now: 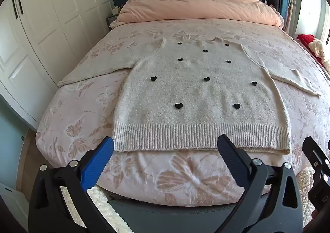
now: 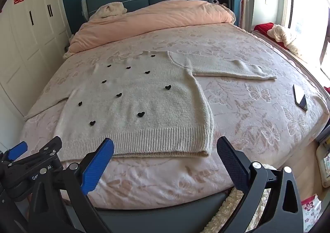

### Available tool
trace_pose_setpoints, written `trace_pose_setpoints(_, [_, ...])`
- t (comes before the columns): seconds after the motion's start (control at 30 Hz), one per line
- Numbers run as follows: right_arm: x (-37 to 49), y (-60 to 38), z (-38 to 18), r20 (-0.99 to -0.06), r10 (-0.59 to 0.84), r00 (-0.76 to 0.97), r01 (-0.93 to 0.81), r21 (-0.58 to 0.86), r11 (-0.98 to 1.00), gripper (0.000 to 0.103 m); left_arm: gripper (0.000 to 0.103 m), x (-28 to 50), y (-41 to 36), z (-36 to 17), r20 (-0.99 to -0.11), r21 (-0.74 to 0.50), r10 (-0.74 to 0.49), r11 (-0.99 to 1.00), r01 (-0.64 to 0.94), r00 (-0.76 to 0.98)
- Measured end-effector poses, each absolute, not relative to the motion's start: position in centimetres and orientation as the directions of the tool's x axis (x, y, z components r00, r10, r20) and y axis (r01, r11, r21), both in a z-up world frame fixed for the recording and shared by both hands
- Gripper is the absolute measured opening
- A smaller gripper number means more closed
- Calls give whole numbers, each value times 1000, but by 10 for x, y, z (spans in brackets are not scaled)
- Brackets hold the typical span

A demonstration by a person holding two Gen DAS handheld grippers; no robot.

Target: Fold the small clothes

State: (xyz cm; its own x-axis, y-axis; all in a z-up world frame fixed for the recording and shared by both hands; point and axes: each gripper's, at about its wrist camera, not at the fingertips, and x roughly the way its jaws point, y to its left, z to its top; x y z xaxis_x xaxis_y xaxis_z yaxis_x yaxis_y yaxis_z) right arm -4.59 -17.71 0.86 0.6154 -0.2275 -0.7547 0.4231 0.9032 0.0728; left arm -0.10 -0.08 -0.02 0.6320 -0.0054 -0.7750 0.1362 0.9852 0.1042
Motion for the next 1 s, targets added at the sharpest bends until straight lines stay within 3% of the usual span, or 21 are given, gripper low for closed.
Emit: trace_pose_setpoints(1.0, [-39, -166, 22, -744, -222, 631, 396, 63, 916, 98, 98, 5, -4, 7, -776, 115, 5, 984, 134, 631])
